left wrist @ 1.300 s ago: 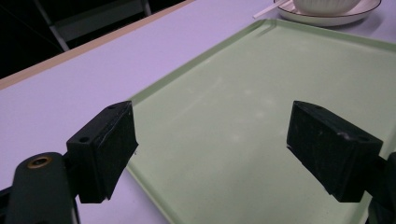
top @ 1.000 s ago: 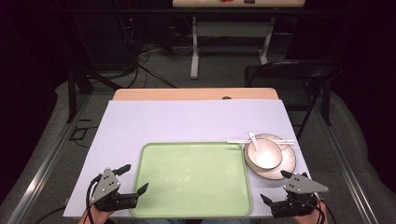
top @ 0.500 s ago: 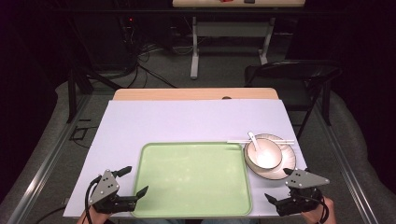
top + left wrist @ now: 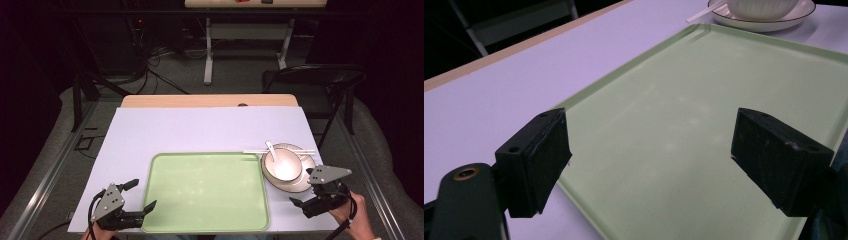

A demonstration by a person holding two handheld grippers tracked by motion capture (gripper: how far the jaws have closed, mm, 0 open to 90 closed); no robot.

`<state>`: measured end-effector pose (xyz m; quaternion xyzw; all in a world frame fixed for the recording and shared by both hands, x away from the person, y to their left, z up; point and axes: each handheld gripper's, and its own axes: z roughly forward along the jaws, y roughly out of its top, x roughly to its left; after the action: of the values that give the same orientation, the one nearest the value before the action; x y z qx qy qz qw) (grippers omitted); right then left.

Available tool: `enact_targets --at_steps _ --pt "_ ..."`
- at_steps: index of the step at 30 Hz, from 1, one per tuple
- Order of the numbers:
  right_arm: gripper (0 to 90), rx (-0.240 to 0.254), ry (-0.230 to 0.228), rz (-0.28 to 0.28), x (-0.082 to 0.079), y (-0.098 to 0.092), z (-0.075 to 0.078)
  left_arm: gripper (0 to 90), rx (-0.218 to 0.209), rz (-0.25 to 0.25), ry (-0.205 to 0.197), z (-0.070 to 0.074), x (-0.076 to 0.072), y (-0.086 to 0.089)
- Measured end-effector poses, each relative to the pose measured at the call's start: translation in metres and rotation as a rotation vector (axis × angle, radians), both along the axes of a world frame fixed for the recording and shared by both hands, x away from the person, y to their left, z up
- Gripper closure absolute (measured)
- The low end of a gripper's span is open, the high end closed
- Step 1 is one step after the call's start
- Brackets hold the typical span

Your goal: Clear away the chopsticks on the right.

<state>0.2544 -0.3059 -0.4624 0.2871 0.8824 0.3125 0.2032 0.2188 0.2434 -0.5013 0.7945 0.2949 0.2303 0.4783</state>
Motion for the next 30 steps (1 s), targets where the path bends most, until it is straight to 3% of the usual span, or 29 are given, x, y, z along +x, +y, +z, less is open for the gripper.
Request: enact_targets --at_steps 11,12,18,26,30 --pt "0.0 -0.067 0.022 0.028 0.029 -0.01 0.018 15.8 0.004 -0.001 -0.003 0.0 0.0 -0.002" --pt "0.0 -0.095 0.059 0.055 0.05 -0.018 0.028 15.8 0.004 -0.001 -0.003 0.0 0.0 -0.002" --pt "0.0 -0.095 0.059 0.055 0.05 -0.018 0.028 15.8 0.002 0.001 -0.006 0.0 0.0 -0.002" --pt "0.0 -0.166 0.107 0.122 0.081 -0.032 0.04 15.8 0.003 -0.002 -0.008 0.0 0.001 -0.003" --pt "0.0 -0.171 0.141 0.144 0.098 -0.039 0.042 15.8 0.001 -0.004 -0.009 0.0 0.002 -0.004"
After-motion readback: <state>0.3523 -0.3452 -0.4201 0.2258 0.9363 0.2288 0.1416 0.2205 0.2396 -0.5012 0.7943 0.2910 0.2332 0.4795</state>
